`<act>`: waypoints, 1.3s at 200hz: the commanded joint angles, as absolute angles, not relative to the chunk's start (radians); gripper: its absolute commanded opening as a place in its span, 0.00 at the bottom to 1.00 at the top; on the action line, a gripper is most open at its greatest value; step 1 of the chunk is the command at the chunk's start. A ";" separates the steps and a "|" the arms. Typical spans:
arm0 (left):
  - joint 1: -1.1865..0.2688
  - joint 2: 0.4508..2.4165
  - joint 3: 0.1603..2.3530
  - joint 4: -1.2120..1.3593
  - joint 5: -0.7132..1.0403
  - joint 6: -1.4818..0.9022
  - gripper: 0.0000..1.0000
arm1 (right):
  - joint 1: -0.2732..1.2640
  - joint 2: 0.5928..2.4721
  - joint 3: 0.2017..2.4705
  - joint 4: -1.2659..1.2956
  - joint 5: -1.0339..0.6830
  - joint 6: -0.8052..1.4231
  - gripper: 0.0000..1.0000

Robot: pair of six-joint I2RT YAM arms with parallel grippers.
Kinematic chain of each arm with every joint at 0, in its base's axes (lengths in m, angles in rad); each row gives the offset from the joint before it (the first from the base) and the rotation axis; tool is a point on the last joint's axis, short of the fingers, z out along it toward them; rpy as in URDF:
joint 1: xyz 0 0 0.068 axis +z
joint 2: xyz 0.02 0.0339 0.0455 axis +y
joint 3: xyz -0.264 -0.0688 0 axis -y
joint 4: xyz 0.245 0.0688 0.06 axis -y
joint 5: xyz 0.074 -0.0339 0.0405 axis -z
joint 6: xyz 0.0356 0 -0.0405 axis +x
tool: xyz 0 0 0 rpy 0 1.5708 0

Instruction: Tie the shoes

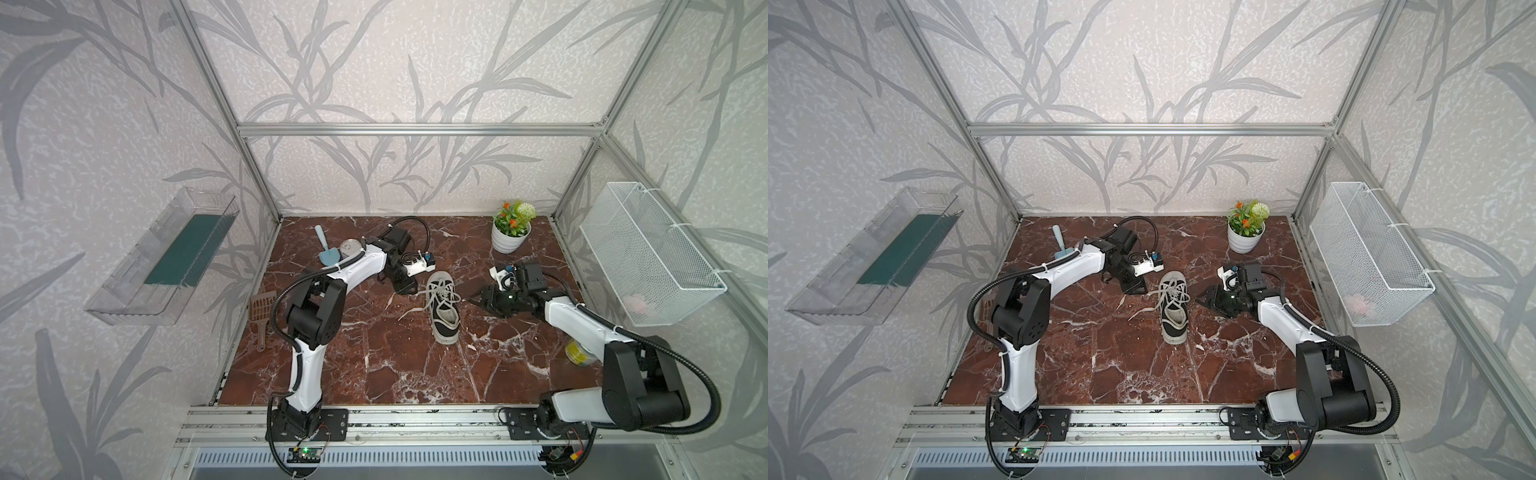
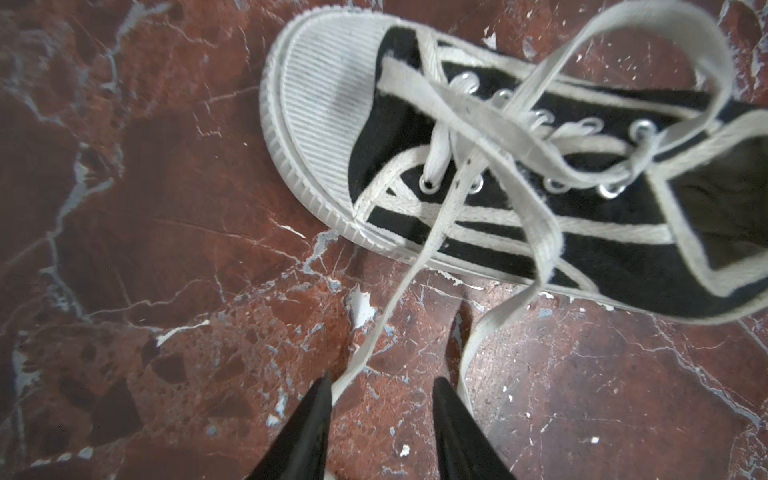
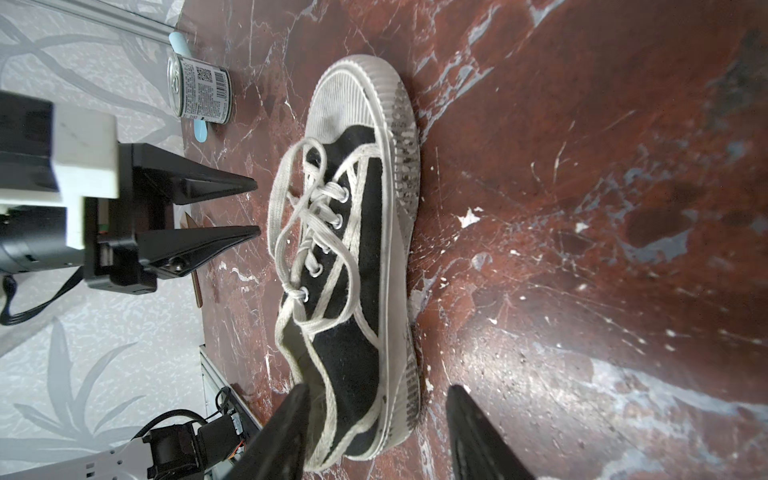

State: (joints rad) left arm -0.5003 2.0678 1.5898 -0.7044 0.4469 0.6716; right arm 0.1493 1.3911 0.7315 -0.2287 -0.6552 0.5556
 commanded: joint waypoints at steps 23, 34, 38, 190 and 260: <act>-0.528 2.117 1.643 -0.709 0.466 0.720 0.42 | 0.144 1.410 0.702 -0.153 -0.700 0.604 0.53; -0.532 2.126 1.650 -0.709 0.465 0.720 0.42 | 0.146 1.413 0.698 -0.146 -0.704 0.608 0.53; -0.534 2.131 1.651 -0.708 0.466 0.719 0.42 | 0.146 1.414 0.699 -0.145 -0.705 0.609 0.53; -0.550 2.089 1.611 -0.643 0.441 0.690 0.00 | 0.145 1.499 0.651 -0.034 -0.736 0.688 0.46; -0.579 2.037 1.631 -0.705 0.408 0.710 0.00 | 0.146 1.574 0.637 0.070 -0.771 0.734 0.20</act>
